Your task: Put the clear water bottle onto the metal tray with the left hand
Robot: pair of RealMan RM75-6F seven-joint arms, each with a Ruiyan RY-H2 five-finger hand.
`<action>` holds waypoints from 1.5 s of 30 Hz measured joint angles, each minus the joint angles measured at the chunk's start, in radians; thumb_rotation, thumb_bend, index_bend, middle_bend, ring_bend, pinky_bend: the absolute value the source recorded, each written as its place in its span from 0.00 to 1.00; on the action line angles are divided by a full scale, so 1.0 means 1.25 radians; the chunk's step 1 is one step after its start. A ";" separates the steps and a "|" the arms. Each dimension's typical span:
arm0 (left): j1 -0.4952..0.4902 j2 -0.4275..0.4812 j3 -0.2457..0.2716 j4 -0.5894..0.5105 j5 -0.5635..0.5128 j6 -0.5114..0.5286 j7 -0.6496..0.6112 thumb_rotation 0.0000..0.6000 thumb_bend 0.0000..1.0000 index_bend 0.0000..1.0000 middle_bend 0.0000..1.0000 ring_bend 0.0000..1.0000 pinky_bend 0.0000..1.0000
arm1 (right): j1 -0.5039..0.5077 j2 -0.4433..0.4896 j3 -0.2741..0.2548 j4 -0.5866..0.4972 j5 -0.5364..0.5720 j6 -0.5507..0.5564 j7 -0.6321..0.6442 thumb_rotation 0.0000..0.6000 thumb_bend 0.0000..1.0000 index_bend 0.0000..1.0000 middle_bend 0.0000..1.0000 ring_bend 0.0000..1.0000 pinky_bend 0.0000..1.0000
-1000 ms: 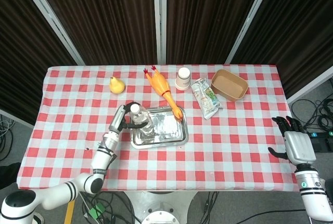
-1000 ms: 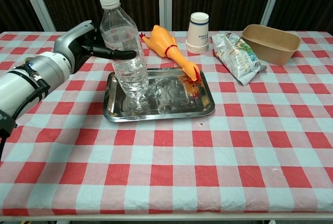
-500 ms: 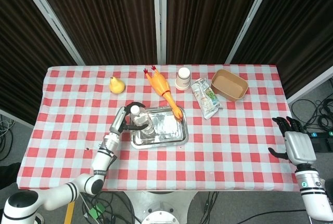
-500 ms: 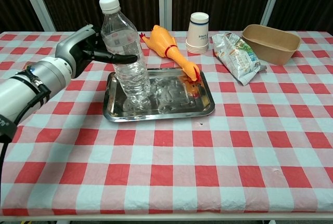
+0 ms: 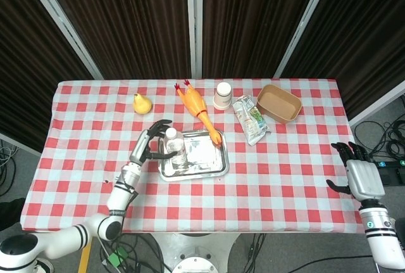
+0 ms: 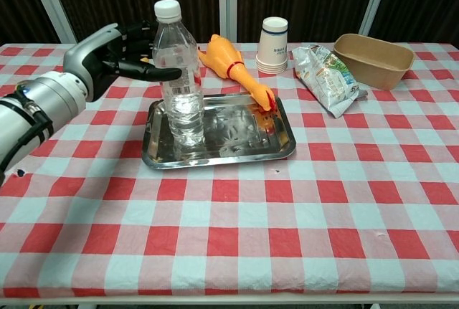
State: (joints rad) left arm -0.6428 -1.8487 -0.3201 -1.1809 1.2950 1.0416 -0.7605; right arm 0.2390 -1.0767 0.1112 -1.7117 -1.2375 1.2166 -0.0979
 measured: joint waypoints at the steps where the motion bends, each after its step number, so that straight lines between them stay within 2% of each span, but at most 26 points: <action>1: 0.000 0.007 -0.004 -0.011 -0.001 0.004 0.005 1.00 0.00 0.28 0.43 0.33 0.37 | 0.000 0.000 0.000 0.000 -0.001 0.000 0.001 1.00 0.12 0.12 0.11 0.00 0.01; 6: 0.003 0.044 -0.022 -0.067 -0.003 0.022 0.033 1.00 0.00 0.27 0.42 0.30 0.34 | -0.001 0.002 -0.002 -0.002 -0.008 0.002 0.005 1.00 0.12 0.12 0.11 0.00 0.01; 12: -0.031 0.066 -0.080 -0.100 -0.031 0.017 0.087 1.00 0.00 0.26 0.40 0.29 0.32 | -0.002 0.001 -0.005 -0.002 -0.012 0.004 0.004 1.00 0.12 0.12 0.11 0.00 0.01; 15: -0.028 0.085 -0.087 -0.133 -0.035 0.025 0.099 1.00 0.00 0.26 0.40 0.28 0.32 | -0.001 0.001 -0.004 -0.001 -0.008 0.002 0.001 1.00 0.12 0.12 0.11 0.00 0.01; 25: 0.013 0.233 -0.121 -0.346 -0.052 0.067 0.156 1.00 0.00 0.26 0.40 0.29 0.32 | 0.001 -0.001 -0.002 0.000 0.000 -0.003 -0.004 1.00 0.12 0.12 0.11 0.00 0.01; 29: 0.030 0.280 -0.138 -0.377 -0.066 0.090 0.186 1.00 0.01 0.26 0.40 0.29 0.32 | 0.002 -0.001 -0.004 0.000 0.001 -0.005 -0.005 1.00 0.12 0.12 0.11 0.00 0.01; 31: 0.039 0.296 -0.139 -0.374 -0.064 0.107 0.196 1.00 0.07 0.28 0.40 0.28 0.32 | 0.002 -0.001 -0.005 0.000 -0.001 -0.006 -0.005 1.00 0.12 0.12 0.11 0.00 0.01; 33: 0.047 0.305 -0.137 -0.358 -0.057 0.118 0.201 1.00 0.19 0.31 0.40 0.28 0.32 | 0.002 -0.001 -0.006 -0.001 -0.003 -0.007 -0.003 1.00 0.12 0.12 0.11 0.00 0.01; 37: 0.088 0.352 -0.118 -0.294 -0.025 0.151 0.194 1.00 0.33 0.33 0.40 0.28 0.32 | 0.001 0.001 -0.007 -0.001 -0.007 -0.007 0.005 1.00 0.12 0.12 0.11 0.00 0.01; 40: 0.106 0.373 -0.104 -0.219 -0.007 0.167 0.188 1.00 0.37 0.33 0.39 0.28 0.31 | 0.002 0.002 -0.006 -0.001 -0.006 -0.009 0.007 1.00 0.12 0.12 0.11 0.00 0.01; 45: 0.126 0.386 -0.064 -0.058 0.030 0.196 0.224 1.00 0.37 0.33 0.31 0.22 0.26 | 0.004 0.001 -0.005 0.000 -0.002 -0.012 0.004 1.00 0.12 0.12 0.11 0.00 0.01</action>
State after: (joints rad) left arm -0.4858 -1.3667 -0.4003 -1.2529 1.3331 1.2863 -0.4804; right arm 0.2444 -1.0757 0.1045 -1.7118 -1.2398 1.2017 -0.0930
